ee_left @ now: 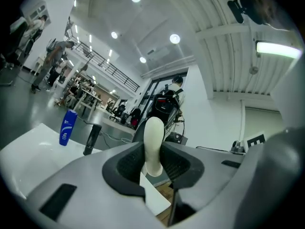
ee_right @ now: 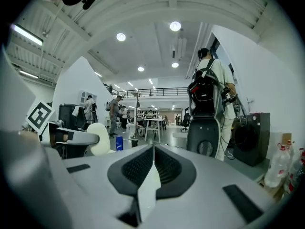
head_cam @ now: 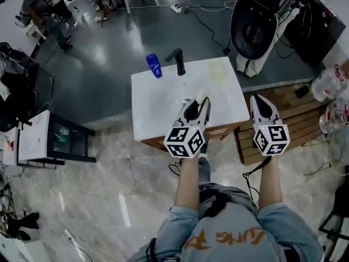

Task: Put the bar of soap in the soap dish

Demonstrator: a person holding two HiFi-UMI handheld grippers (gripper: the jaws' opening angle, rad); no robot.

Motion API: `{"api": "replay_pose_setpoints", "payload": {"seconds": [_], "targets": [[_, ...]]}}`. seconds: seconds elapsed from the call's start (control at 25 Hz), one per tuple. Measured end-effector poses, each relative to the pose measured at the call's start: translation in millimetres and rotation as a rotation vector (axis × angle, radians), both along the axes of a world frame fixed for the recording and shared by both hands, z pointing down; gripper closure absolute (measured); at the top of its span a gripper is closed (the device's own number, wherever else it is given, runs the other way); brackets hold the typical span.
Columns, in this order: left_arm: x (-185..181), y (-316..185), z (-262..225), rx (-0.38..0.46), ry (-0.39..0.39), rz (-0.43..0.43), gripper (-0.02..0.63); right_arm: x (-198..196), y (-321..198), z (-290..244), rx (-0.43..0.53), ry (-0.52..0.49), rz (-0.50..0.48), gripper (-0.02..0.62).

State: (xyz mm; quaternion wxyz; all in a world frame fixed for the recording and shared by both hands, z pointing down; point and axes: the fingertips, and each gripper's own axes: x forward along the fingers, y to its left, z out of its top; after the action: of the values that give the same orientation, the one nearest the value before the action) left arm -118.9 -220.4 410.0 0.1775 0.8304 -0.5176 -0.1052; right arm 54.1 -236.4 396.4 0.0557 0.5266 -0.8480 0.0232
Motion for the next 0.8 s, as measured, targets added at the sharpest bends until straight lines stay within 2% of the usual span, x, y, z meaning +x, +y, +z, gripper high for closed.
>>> {"api": "replay_pose_setpoints", "payload": {"seconds": [0.12,0.24,0.32,0.48,0.64,0.8], "targets": [[-8.9,-29.4,20.4,-0.065,0.026,0.0,0.494,-23.0,-33.4,12.6,-0.043,0.009,-0.027,0.565],[-9.4,-77.8,38.2,-0.115,0.067,0.002,0.494,-42.7,-74.3,25.4,-0.075,0.082,-0.092,0.565],[1.0,-107.0,49.4,-0.156,0.084,0.016,0.494,-24.5,-100.7,29.1,-0.111,0.107,-0.072,0.565],[16.6,-154.8,68.2,-0.213,0.112,0.034,0.494,25.6,-147.3,33.1,-0.157,0.104,0.047,0.565],[23.7,-157.7,91.7,-0.273,0.111,0.076,0.494,14.2,-135.7,57.2,-0.196,0.178,0.029,0.565],[20.7,-136.2,124.3,-0.319,0.072,0.131,0.494,-1.4,-109.8,96.9,-0.243,0.146,0.035,0.565]]}}
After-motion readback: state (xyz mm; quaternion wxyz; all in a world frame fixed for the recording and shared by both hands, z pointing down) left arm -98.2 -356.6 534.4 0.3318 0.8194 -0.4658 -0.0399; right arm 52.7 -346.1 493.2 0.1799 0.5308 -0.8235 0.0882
